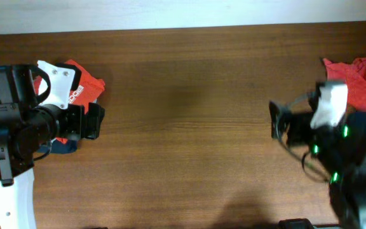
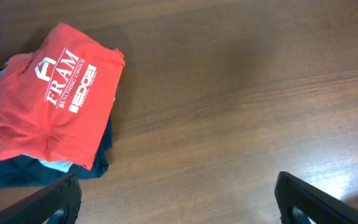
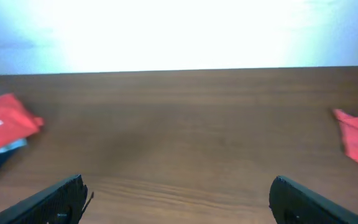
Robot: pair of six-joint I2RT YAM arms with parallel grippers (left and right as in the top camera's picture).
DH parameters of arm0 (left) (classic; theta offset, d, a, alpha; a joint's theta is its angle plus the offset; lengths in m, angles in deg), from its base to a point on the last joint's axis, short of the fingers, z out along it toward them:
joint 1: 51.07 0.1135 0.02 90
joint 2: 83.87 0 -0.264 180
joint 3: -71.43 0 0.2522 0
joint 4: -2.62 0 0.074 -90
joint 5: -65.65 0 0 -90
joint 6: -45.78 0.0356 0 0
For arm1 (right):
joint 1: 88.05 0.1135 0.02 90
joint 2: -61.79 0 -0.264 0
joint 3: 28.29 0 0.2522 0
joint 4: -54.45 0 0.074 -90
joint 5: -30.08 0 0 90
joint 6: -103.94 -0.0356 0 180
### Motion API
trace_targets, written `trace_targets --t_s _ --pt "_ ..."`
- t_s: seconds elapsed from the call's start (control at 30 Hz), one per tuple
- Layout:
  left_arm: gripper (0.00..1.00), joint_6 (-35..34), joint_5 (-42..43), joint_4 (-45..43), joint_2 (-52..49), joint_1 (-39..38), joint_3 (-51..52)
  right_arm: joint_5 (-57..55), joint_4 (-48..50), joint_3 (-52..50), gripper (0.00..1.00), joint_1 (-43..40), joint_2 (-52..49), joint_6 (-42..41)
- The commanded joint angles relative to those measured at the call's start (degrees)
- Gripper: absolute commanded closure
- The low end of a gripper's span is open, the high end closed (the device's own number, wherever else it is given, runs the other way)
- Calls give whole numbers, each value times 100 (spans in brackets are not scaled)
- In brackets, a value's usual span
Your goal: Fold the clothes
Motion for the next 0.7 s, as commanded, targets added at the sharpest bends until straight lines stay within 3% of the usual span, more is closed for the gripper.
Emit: trace_targets --t_s 0.0,0.2,0.4,0.67 --pt "1 -79 83 -11 11 -28 46 -776 168 -1209 1 -11 964 39" --pt "1 -79 83 -11 11 -28 46 -732 605 -3268 1 -273 2848 20" --pt "1 -79 83 -11 11 -28 46 -732 623 -4498 1 -289 4485 17" --pt "1 -79 83 -11 11 -28 46 -789 614 -5359 1 -289 4341 22"
